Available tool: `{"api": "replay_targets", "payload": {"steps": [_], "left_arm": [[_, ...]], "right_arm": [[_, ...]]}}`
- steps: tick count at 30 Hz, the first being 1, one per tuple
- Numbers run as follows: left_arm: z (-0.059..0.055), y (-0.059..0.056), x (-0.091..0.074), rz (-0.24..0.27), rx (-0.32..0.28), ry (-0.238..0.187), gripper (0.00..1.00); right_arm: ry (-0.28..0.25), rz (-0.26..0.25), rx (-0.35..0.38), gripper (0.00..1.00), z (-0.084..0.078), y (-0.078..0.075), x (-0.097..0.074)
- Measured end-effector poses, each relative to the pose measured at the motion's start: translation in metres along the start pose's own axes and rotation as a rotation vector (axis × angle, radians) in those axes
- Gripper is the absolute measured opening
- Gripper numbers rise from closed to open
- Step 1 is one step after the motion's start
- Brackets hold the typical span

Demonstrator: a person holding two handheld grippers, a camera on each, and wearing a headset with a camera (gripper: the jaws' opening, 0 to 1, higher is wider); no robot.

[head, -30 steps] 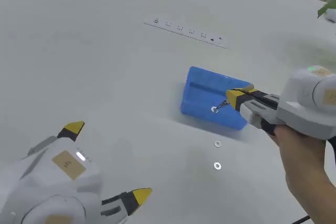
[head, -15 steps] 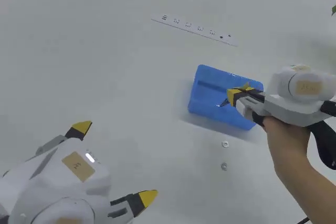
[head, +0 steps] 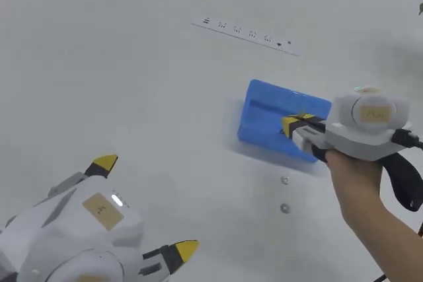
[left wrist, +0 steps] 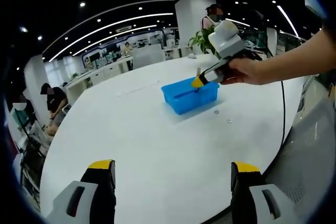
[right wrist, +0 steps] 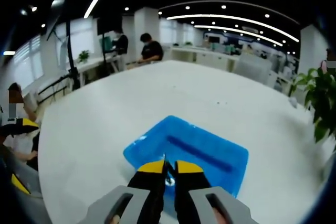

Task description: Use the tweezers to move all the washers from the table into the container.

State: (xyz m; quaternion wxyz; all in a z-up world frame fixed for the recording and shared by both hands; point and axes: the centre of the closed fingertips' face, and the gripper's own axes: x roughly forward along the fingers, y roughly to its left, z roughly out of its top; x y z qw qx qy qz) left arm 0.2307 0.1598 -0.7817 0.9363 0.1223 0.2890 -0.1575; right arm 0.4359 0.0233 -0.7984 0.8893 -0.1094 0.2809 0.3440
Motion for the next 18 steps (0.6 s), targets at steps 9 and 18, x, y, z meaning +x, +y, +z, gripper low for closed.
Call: {"api": "replay_targets", "payload": {"steps": [9, 18], "left_arm": [[0.003, 0.001, -0.001, 0.003, -0.008, -0.02, 0.94], [0.006, 0.0, -0.002, -0.001, -0.005, -0.034, 0.94]], "right_arm": [[-0.073, -0.008, 0.057, 0.02, 0.028, -0.001, -0.025], [-0.117, -0.009, 0.099, 0.02, 0.031, 0.013, -0.066]]}}
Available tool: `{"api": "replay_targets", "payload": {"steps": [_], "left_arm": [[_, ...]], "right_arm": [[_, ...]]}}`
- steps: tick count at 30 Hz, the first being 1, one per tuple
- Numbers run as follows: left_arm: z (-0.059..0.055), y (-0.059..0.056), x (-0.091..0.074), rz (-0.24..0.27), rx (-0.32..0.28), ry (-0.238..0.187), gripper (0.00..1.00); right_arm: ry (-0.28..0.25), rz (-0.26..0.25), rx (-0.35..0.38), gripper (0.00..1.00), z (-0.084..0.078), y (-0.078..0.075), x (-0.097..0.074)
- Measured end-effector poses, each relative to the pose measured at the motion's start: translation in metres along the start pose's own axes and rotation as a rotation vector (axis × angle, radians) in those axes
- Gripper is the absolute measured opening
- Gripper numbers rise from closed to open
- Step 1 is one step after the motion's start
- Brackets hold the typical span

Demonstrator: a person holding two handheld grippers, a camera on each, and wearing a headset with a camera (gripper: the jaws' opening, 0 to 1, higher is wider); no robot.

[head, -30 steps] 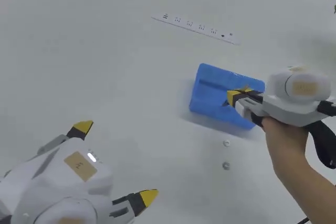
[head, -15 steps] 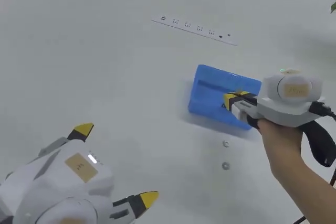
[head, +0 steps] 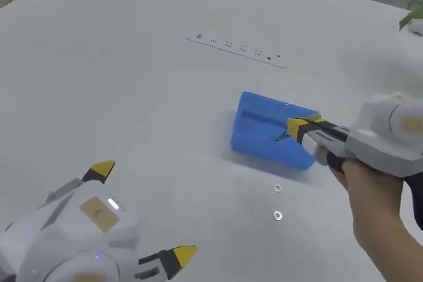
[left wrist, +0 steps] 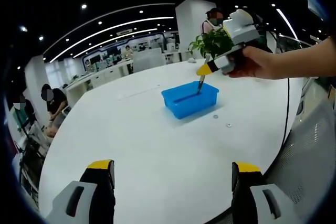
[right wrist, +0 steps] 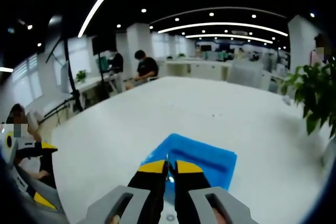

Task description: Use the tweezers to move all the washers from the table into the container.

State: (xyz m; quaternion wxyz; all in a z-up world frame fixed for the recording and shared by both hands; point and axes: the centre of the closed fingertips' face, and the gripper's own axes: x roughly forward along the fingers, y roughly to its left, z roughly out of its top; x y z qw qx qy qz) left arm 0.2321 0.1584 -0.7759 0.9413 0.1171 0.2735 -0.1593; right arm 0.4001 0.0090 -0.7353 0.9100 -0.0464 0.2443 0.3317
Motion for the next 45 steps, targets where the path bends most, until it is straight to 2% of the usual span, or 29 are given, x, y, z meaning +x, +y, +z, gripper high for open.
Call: {"api": "replay_targets", "payload": {"steps": [4, 7, 14, 18, 22, 29, 37, 45], "left_arm": [[0.0, 0.0, 0.0, -0.001, 0.002, 0.0, 0.94], [0.0, 0.0, 0.0, 0.001, 0.005, -0.002, 0.94], [-0.001, 0.001, 0.0, 0.005, 0.005, 0.004, 0.94], [-0.002, 0.001, 0.001, 0.004, 0.01, 0.011, 0.94], [-0.003, 0.001, 0.001, 0.008, 0.011, 0.016, 0.93], [-0.003, 0.003, 0.001, 0.014, 0.01, 0.017, 0.93], [-0.005, 0.002, 0.001, 0.014, 0.017, 0.023, 0.93], [-0.005, 0.003, 0.001, 0.017, 0.02, 0.022, 0.92]], "right_arm": [[0.022, -0.011, -0.015, 0.02, -0.013, 0.001, -0.012], [0.054, -0.013, 0.007, 0.02, -0.03, 0.0, -0.016], [0.107, -0.016, 0.035, 0.02, -0.056, -0.001, -0.012], [0.122, -0.017, 0.041, 0.02, -0.063, -0.004, -0.007], [0.151, -0.026, 0.009, 0.02, -0.073, -0.004, -0.005], [0.142, -0.033, 0.014, 0.02, -0.074, -0.011, -0.002], [0.137, -0.033, 0.005, 0.02, -0.073, -0.012, 0.002], [0.151, -0.03, 0.029, 0.02, -0.075, -0.009, 0.0]]}}
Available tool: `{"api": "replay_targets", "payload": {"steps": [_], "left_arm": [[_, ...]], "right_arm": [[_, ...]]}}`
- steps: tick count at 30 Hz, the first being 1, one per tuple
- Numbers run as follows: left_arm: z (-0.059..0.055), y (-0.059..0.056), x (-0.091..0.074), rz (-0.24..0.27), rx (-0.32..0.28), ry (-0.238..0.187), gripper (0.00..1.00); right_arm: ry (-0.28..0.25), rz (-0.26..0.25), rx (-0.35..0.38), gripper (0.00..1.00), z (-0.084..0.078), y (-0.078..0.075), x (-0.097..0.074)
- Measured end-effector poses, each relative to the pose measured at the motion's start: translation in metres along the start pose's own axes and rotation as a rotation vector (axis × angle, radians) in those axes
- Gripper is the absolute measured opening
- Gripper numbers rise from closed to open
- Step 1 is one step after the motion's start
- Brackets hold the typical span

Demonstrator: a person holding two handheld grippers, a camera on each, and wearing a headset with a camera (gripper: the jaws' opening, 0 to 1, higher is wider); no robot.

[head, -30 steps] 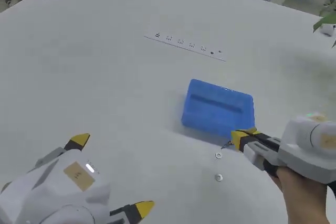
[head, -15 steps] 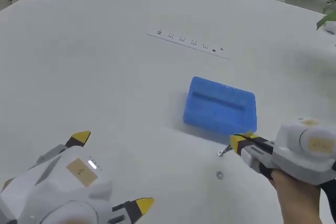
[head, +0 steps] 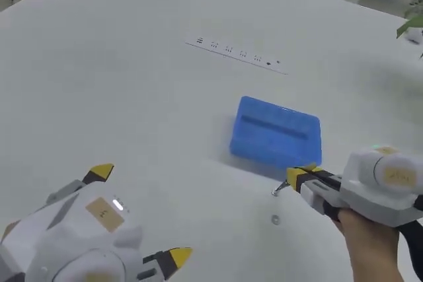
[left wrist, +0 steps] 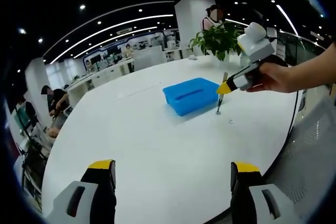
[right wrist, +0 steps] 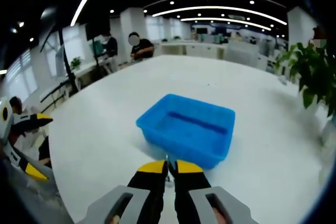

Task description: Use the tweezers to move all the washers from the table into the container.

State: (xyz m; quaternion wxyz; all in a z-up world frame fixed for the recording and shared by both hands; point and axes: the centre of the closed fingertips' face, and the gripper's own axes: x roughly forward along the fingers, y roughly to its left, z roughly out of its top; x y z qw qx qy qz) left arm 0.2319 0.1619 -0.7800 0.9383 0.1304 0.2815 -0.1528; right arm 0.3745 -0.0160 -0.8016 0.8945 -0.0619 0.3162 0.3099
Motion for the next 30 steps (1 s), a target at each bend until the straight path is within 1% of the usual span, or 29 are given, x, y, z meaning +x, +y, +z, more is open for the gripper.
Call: {"api": "replay_targets", "payload": {"steps": [1, 4, 8, 12, 15, 17, 19, 20, 23, 27, 30], "left_arm": [[-0.0001, 0.0001, 0.0, 0.0, 0.0, 0.0, 0.92], [-0.0005, 0.0001, 0.0, 0.001, 0.001, 0.002, 0.92], [-0.0004, -0.0001, 0.0, 0.001, 0.003, 0.002, 0.92], [-0.0009, -0.0001, 0.0002, 0.001, 0.006, 0.004, 0.92], [-0.001, 0.0, 0.0001, 0.001, 0.005, 0.005, 0.92], [-0.0013, 0.0, 0.0002, 0.001, 0.007, 0.006, 0.92], [-0.0021, -0.0004, 0.0004, 0.0, 0.011, 0.011, 0.92], [-0.0024, -0.0007, 0.0005, -0.001, 0.012, 0.013, 0.92], [-0.002, -0.0011, 0.0004, -0.002, 0.014, 0.011, 0.92], [-0.0022, -0.0007, 0.0004, -0.001, 0.014, 0.013, 0.92], [-0.0024, -0.0004, 0.0003, 0.001, 0.014, 0.014, 0.92]], "right_arm": [[-0.005, 0.0, 0.0, 0.02, 0.0005, 0.0001, -0.0001], [0.003, -0.001, 0.006, 0.02, 0.0005, 0.0009, 0.0002], [0.001, -0.003, -0.013, 0.02, 0.0006, -0.0026, 0.0029], [0.009, -0.011, -0.064, 0.02, -0.0006, 0.0017, -0.0001], [0.008, -0.012, -0.068, 0.02, -0.0014, 0.0013, -0.0014], [0.01, -0.021, -0.075, 0.02, -0.0021, -0.0017, -0.0018], [0.019, -0.032, -0.097, 0.02, -0.0029, -0.0024, -0.0029], [0.019, -0.03, -0.104, 0.02, -0.003, -0.0018, -0.0029], [0.021, -0.021, -0.098, 0.02, -0.0025, 0.0003, -0.0027], [0.021, -0.021, -0.111, 0.02, -0.0018, 0.0001, -0.001], [0.02, -0.004, -0.115, 0.01, -0.0015, 0.0037, 0.0005]]}}
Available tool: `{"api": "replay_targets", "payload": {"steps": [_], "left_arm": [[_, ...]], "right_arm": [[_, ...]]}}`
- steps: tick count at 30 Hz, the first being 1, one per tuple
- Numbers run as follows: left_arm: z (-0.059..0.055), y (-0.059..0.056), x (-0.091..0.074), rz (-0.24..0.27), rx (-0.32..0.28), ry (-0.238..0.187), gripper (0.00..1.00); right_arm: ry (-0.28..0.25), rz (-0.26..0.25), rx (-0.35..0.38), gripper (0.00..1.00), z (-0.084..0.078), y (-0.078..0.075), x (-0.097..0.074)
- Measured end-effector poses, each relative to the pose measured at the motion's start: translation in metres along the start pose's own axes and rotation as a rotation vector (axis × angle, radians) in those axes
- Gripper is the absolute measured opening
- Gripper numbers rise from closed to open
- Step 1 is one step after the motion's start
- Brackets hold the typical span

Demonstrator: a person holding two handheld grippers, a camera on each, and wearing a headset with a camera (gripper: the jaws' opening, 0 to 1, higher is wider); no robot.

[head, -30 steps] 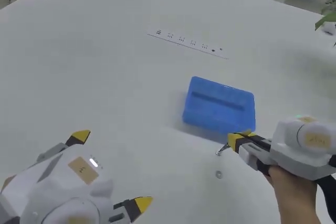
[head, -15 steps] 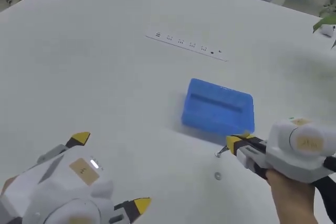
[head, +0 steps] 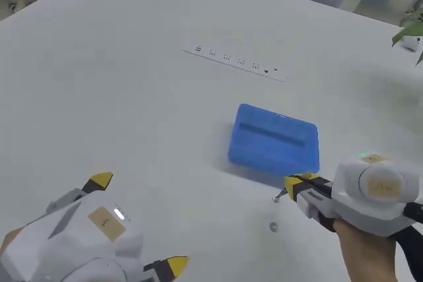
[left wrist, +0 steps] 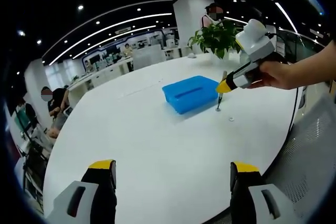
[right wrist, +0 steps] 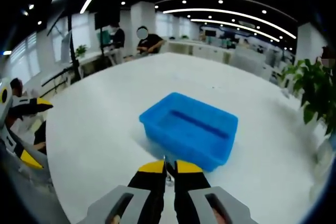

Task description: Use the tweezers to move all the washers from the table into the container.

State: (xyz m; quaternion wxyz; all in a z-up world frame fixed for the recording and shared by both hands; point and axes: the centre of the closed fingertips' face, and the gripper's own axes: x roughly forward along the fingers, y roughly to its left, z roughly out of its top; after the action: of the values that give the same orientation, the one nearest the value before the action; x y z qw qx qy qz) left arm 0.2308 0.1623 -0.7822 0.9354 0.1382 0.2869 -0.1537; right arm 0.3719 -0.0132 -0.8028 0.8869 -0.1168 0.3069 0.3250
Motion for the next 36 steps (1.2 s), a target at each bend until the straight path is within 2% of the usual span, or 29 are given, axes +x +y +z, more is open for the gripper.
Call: {"api": "replay_targets", "payload": {"steps": [3, 9, 11, 18, 22, 25, 36], "left_arm": [[0.0, 0.0, 0.0, 0.002, 0.002, 0.001, 0.91], [0.0, 0.001, 0.0, 0.005, 0.0, 0.001, 0.91], [0.0, 0.001, 0.0, 0.005, 0.001, 0.001, 0.91], [-0.001, 0.001, 0.0, 0.004, 0.005, 0.004, 0.91], [0.0, 0.001, 0.0, 0.003, 0.006, 0.003, 0.91], [0.0, 0.001, -0.001, 0.005, 0.005, 0.004, 0.91], [-0.001, 0.001, 0.0, 0.006, 0.008, 0.008, 0.91]], "right_arm": [[-0.007, -0.007, -0.018, 0.01, 0.001, 0.0, 0.0], [-0.012, -0.012, 0.067, 0.0, 0.0, -0.011, -0.002], [-0.011, -0.008, 0.084, 0.0, -0.001, -0.01, -0.004], [-0.014, -0.028, 0.075, 0.02, -0.001, -0.01, -0.007], [-0.014, -0.021, 0.088, 0.02, -0.001, -0.011, -0.005], [-0.007, -0.038, 0.052, 0.02, -0.001, -0.015, -0.004], [-0.012, -0.043, 0.058, 0.02, -0.002, -0.016, -0.003]]}}
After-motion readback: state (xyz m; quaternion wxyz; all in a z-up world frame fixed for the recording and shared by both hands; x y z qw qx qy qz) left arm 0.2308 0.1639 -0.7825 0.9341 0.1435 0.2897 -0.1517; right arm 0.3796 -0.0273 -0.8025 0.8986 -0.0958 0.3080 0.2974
